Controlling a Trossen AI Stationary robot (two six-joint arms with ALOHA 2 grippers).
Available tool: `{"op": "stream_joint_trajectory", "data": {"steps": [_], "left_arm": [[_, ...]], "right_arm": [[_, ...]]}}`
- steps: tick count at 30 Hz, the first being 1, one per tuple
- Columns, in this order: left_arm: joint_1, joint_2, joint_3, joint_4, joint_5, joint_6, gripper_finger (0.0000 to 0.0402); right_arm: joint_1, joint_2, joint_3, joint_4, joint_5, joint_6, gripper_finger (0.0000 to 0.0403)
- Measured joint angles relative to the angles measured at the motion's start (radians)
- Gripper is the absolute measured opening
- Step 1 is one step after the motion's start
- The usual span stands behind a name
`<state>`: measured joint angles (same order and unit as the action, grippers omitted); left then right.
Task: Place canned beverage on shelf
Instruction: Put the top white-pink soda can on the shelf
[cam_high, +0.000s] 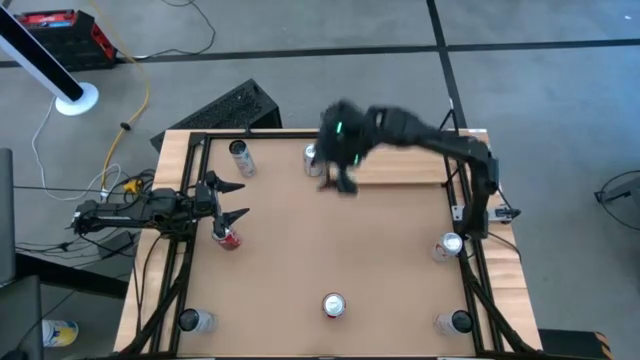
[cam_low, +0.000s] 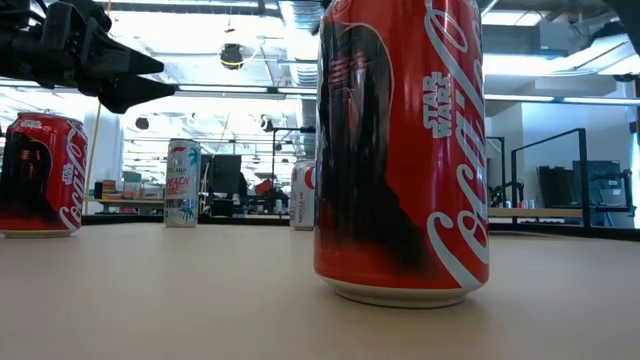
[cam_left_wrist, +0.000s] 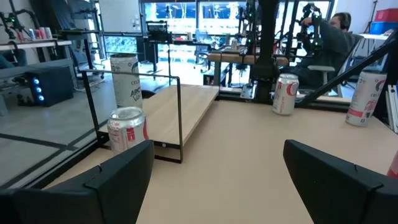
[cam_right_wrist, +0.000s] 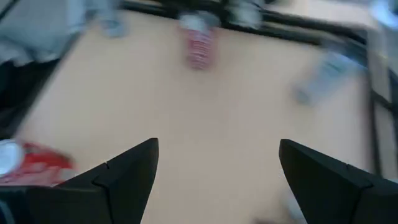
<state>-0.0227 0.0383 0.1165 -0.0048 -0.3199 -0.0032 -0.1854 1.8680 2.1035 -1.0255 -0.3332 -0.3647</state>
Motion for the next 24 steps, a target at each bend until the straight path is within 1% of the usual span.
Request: {"op": "stream_joint_trajectory", "data": {"steps": [2,3,7,10,12,14,16,18,20,24], "left_arm": [[0.0,0.0,0.0,-0.018,0.0,0.0,0.0343],[0.0,0.0,0.0,-0.025,0.0,0.0,0.0343],[0.0,0.0,0.0,-0.049,0.0,-0.007,0.0343],[0.0,0.0,0.0,-0.067,0.0,-0.019,0.0343],[0.0,0.0,0.0,-0.089,0.0,-0.028,0.0343],[0.0,0.0,0.0,-0.112,0.0,-0.044,0.0343],[0.0,0.0,0.0,-0.144,0.0,-0.062,0.0343],[0.0,0.0,0.0,-0.161,0.0,-0.085,0.0343],[0.0,0.0,0.0,-0.183,0.0,-0.094,0.0343],[0.0,0.0,0.0,-0.21,0.0,-0.113,0.0343]], "right_arm": [[0.096,0.003,-0.029,0.053,0.0,-0.033,0.0356],[0.14,0.003,-0.056,0.114,0.0,-0.05,0.0356],[0.281,0.004,-0.182,0.449,-0.001,-0.085,0.0356],[0.339,0.014,-0.266,0.716,-0.002,-0.105,0.0356],[0.359,0.05,-0.293,0.891,-0.01,-0.086,0.0356],[0.372,0.107,-0.292,0.966,-0.042,-0.037,0.0356],[0.378,0.188,-0.258,1.07,-0.098,0.014,0.0356],[0.381,0.266,-0.202,1.11,-0.131,0.076,0.0356],[0.381,0.353,-0.114,1.138,-0.151,0.121,0.0356],[0.377,0.52,0.104,1.129,-0.216,0.202,0.0356]]}}
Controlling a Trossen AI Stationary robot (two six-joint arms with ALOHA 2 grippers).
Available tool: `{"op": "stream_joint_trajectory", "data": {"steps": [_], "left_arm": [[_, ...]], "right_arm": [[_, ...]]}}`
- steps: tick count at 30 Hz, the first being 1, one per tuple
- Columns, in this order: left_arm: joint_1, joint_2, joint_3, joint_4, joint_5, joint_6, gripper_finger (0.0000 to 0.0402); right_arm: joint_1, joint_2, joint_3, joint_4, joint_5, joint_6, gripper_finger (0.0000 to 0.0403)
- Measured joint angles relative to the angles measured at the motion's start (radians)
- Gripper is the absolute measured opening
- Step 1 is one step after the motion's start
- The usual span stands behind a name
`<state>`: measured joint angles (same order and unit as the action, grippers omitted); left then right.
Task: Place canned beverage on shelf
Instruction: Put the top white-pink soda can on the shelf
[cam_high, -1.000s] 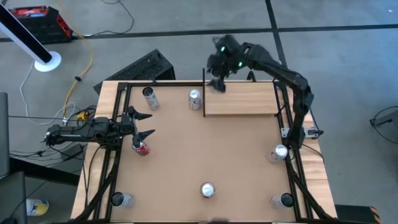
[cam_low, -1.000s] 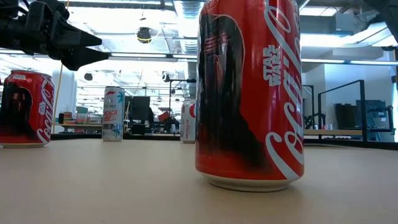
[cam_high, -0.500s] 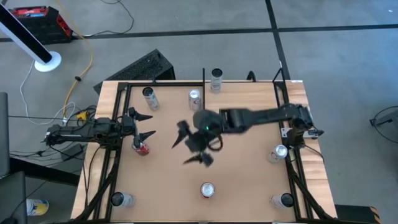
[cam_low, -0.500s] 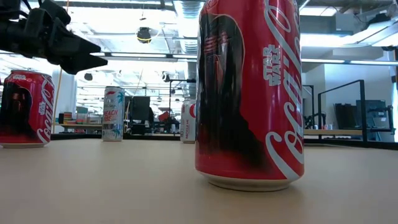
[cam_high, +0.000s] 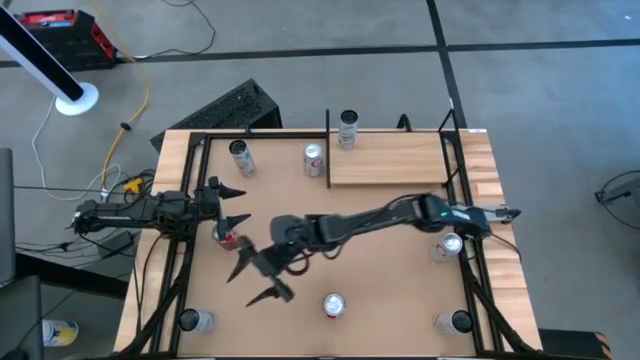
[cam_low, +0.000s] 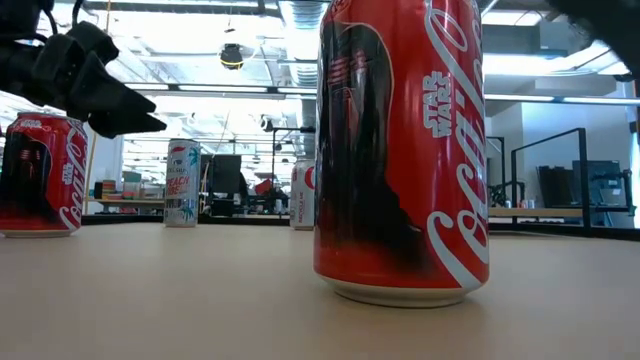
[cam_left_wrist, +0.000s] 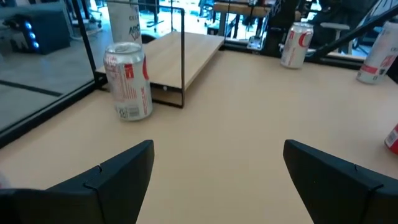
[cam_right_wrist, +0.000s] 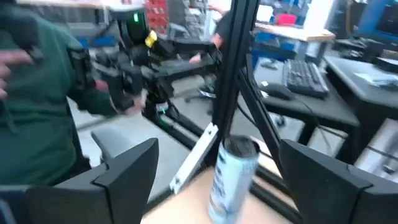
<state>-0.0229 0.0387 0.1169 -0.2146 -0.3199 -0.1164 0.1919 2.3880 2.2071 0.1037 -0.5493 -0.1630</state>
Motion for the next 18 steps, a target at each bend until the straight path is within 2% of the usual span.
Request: {"op": "stream_joint_trajectory", "data": {"steps": [3,5,7,9,12,14,16,18], "left_arm": [[0.0,0.0,0.0,-0.017,0.0,0.0,0.0343],[0.0,-0.001,0.0,-0.016,0.0,-0.001,0.0343],[0.0,-0.002,0.0,-0.015,0.001,-0.011,0.0343],[-0.001,-0.001,0.0,-0.019,0.011,-0.035,0.0343],[-0.001,0.0,0.007,-0.024,0.105,-0.041,0.0343],[-0.002,0.003,0.036,-0.036,0.122,-0.039,0.0343],[-0.002,0.013,0.086,-0.051,0.073,-0.039,0.0343],[-0.002,0.026,0.135,-0.089,-0.029,-0.038,0.0343]], "right_arm": [[-0.005,0.115,0.154,-0.009,-0.05,0.049,0.0356],[-0.013,0.121,0.102,0.134,-0.055,0.087,0.0356],[-0.021,0.141,0.09,0.182,-0.054,0.122,0.0356],[-0.035,0.144,0.09,0.158,-0.061,0.152,0.0356],[-0.055,0.112,0.09,0.046,-0.124,0.147,0.0356],[-0.062,0.062,0.09,-0.085,-0.138,0.091,0.0356],[-0.062,-0.002,0.09,-0.246,-0.078,0.002,0.0356],[-0.052,-0.069,0.092,-0.404,0.065,-0.098,0.0356]]}}
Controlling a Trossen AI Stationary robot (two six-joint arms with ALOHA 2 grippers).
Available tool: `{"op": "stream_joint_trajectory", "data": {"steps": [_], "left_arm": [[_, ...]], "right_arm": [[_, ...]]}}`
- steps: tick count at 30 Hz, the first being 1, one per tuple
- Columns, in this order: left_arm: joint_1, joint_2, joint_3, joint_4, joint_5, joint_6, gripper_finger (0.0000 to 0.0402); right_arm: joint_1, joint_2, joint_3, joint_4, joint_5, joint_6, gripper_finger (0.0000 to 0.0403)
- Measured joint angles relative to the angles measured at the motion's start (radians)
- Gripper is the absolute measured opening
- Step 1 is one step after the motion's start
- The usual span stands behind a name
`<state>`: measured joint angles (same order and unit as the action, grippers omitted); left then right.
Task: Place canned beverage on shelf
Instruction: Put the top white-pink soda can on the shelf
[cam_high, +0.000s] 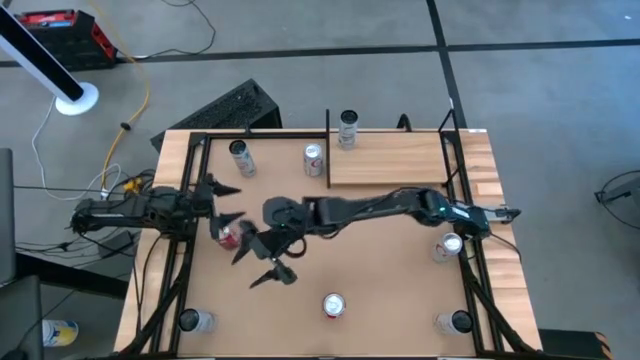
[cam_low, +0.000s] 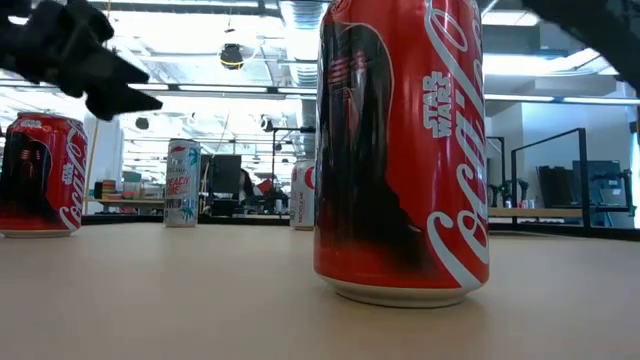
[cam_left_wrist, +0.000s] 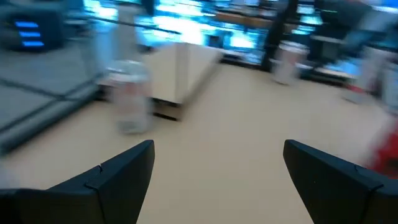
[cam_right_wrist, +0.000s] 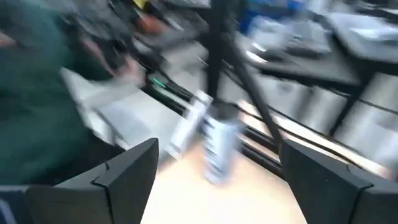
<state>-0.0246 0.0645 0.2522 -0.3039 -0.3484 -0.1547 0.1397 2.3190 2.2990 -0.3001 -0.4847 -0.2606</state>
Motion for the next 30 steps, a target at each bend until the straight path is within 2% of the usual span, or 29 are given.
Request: {"op": "stream_joint_trajectory", "data": {"steps": [4,6,8,11,15,17,21,24,27,30], "left_arm": [[0.004,0.058,0.068,0.02,-0.246,0.02,0.0342],[0.023,0.125,0.093,0.045,-0.358,0.033,0.0339],[0.062,0.201,0.119,0.056,-0.418,0.046,0.0337],[0.157,0.333,0.193,0.096,-0.425,0.025,0.0336],[0.335,0.508,0.361,-0.001,-0.435,0.007,0.0336],[0.442,0.591,0.458,-0.08,-0.383,-0.016,0.0335],[0.655,0.762,0.603,-0.221,-0.094,-0.049,0.0335],[0.775,0.897,0.675,-0.272,0.07,-0.042,0.0335],[0.851,1.007,0.743,-0.327,0.127,-0.02,0.0335],[0.883,1.089,0.773,-0.376,0.116,0.002,0.0335]], "right_arm": [[0.022,-0.131,0.0,-0.277,0.341,-0.114,0.0356],[0.024,-0.194,0.0,-0.401,0.437,-0.122,0.0356],[0.018,-0.249,0.0,-0.504,0.495,-0.096,0.0356],[0.001,-0.312,0.0,-0.637,0.516,-0.023,0.0356],[-0.013,-0.369,0.0,-0.779,0.518,0.052,0.0356],[-0.014,-0.388,0.0,-0.829,0.518,0.076,0.0356],[-0.014,-0.391,0.0,-0.888,0.545,0.085,0.0356],[-0.015,-0.39,-0.001,-0.913,0.567,0.08,0.0356],[-0.02,-0.39,-0.001,-0.923,0.567,0.08,0.0356],[-0.025,-0.39,-0.001,-0.923,0.567,0.072,0.0356]]}}
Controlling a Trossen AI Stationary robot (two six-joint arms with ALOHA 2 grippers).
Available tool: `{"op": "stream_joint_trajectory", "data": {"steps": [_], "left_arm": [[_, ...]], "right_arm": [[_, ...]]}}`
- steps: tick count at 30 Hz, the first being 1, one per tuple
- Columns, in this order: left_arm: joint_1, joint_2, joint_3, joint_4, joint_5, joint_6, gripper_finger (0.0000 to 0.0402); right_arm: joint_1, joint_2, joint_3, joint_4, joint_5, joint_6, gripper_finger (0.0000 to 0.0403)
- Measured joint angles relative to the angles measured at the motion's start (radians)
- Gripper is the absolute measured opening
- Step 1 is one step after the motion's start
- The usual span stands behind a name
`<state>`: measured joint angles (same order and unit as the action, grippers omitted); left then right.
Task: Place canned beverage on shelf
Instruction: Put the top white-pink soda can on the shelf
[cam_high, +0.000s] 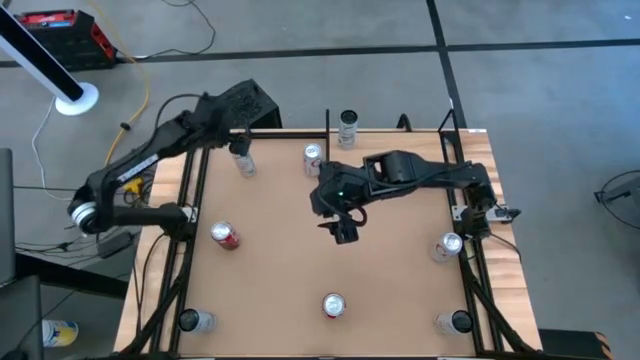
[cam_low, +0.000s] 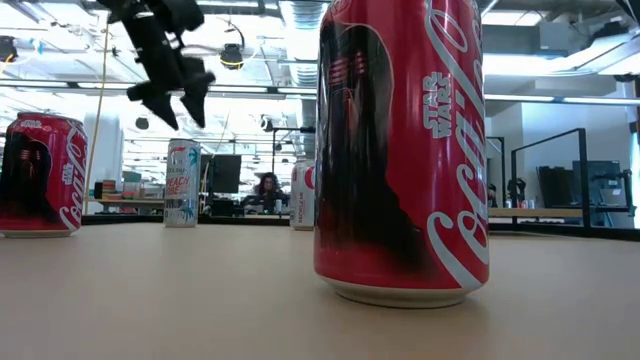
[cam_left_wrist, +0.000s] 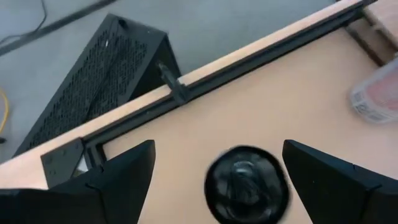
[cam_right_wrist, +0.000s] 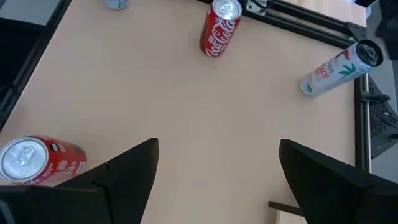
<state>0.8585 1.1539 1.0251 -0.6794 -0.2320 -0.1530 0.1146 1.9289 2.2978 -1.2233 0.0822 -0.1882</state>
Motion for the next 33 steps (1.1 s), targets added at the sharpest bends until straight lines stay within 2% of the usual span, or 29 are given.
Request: {"op": "stream_joint_trajectory", "data": {"steps": [10,28,33], "left_arm": [[0.01,0.109,0.004,-0.018,0.043,0.044,0.0335],[-0.014,0.107,0.003,-0.107,0.064,0.09,0.0335],[-0.018,0.107,0.003,-0.133,0.093,0.09,0.0312]], "right_arm": [[-0.025,0.0,0.0,0.004,0.0,-0.003,0.0356],[-0.026,0.0,0.0,0.004,-0.001,-0.003,0.0356],[-0.026,0.001,0.0,0.004,-0.001,-0.003,0.0356]]}}
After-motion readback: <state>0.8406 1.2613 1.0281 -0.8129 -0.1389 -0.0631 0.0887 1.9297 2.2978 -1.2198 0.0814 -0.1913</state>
